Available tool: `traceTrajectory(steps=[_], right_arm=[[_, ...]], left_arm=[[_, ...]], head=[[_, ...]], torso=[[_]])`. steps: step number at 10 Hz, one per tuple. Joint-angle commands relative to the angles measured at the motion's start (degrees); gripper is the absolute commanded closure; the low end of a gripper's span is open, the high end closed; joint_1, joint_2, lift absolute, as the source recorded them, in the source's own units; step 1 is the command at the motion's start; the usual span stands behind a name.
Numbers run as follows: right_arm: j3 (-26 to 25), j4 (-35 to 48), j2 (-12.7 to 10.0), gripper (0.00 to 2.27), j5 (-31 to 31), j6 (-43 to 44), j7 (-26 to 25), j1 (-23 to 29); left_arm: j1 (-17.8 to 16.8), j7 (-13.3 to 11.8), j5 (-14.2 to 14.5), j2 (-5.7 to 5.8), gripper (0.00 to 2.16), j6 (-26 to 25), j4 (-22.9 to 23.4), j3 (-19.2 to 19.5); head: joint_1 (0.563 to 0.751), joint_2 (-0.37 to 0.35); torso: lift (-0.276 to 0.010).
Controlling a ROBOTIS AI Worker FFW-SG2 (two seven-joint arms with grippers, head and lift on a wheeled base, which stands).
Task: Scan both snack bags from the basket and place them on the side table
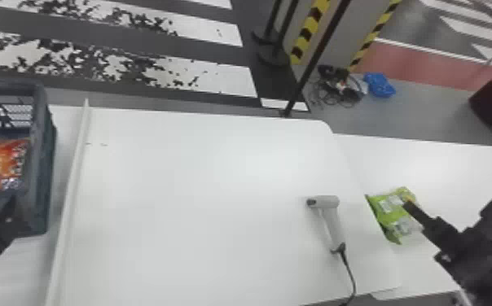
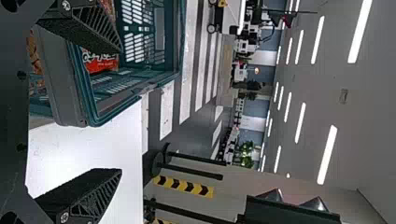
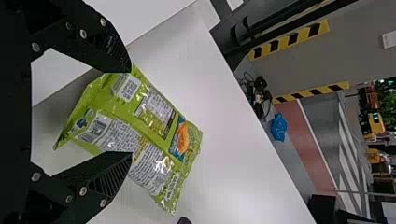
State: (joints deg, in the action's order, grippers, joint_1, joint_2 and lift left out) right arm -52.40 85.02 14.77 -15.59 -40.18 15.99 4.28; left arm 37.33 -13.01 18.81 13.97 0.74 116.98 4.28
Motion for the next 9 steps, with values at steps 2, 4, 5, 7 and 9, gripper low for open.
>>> traceTrajectory(steps=[2,4,5,7,9], right_arm=[[4.8,14.6,-6.1,0.05,-3.5,0.1,0.7,6.3],[15.7,24.5,-9.6,0.05,-2.7,2.4,0.7,12.2],[20.4,27.8,-11.3,0.06,-1.4,2.6,0.6,13.7],[29.3,31.1,-14.1,0.03,2.6,2.6,-0.5,15.2],[37.8,31.2,-14.8,0.02,7.4,8.2,-4.6,17.2]], left_arm=[[0.3,0.0,-0.2,-0.09,0.09,0.0,0.6,-0.1],[0.5,0.0,-0.3,-0.09,0.09,-0.2,1.1,-0.1],[0.7,0.0,-0.4,-0.17,0.09,-0.2,1.5,-0.1],[1.3,0.0,-0.6,-0.26,0.09,-0.2,1.9,0.2],[1.4,0.0,-1.0,-0.26,0.09,-0.2,2.2,0.0]], head=[[0.695,-0.35],[0.695,-0.35],[0.695,-0.35],[0.695,-0.27],[0.695,-0.182]], torso=[[-0.075],[-0.075],[-0.075],[-0.075],[-0.075]])
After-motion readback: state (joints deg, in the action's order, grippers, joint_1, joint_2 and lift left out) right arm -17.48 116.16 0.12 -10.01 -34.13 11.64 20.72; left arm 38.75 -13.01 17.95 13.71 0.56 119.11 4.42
